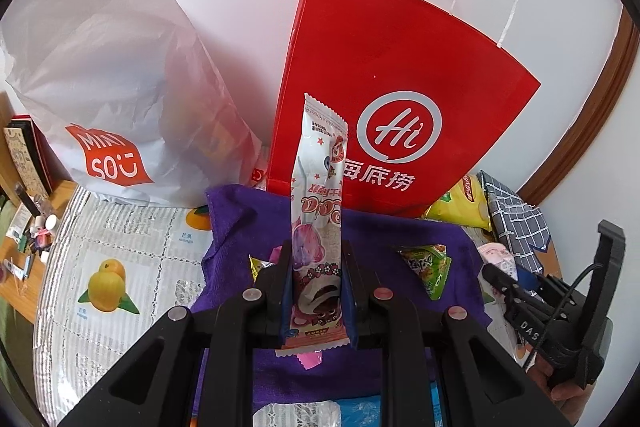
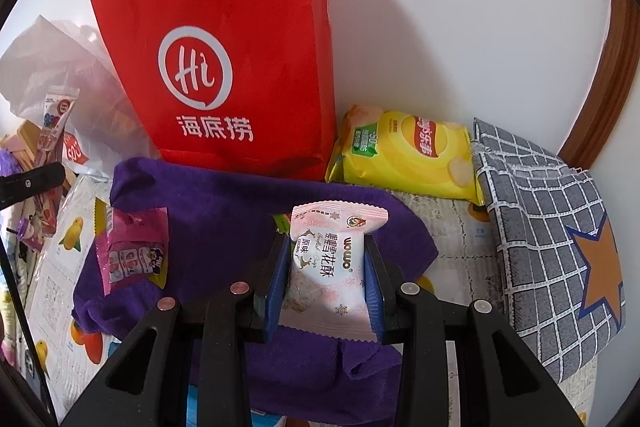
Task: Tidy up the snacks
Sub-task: 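Open the right gripper dropping the pink pastry packet on the towel while the left releases the white stick snack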
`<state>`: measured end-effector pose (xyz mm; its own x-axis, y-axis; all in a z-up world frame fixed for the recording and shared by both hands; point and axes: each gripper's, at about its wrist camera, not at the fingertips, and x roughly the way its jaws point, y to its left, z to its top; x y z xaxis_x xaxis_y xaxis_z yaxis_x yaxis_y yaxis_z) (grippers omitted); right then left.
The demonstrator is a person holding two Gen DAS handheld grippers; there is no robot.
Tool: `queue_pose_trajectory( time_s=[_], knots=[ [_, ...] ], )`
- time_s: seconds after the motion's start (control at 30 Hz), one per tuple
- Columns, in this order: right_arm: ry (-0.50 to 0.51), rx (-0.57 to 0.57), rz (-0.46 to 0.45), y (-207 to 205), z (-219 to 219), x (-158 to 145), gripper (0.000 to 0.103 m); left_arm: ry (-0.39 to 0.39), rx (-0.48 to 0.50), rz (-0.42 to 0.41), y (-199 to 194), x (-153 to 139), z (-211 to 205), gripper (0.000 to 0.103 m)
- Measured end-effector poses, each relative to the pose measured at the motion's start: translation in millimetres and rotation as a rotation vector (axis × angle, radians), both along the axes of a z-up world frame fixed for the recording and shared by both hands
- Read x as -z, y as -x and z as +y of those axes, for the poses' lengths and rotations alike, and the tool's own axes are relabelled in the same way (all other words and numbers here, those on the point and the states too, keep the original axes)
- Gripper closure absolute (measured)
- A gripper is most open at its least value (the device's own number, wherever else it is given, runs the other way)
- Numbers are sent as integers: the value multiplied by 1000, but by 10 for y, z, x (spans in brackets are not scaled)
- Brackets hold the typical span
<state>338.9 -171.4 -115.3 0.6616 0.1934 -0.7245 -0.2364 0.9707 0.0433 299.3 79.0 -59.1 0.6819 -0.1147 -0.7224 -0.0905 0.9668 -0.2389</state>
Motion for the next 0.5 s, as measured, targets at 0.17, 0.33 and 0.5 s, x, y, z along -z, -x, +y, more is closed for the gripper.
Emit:
queue_pose_trajectory(
  time_s=[0.17, 0.33, 0.5],
  knots=[
    [9, -11, 46, -55, 73, 129, 68, 6, -2, 4, -6, 2, 11, 84],
    [28, -21, 68, -103, 163, 241, 68, 12, -3, 9, -18, 11, 27, 84],
    [42, -27, 108, -167, 226, 384, 68, 6, 5, 25, -43, 39, -4, 84]
  ],
)
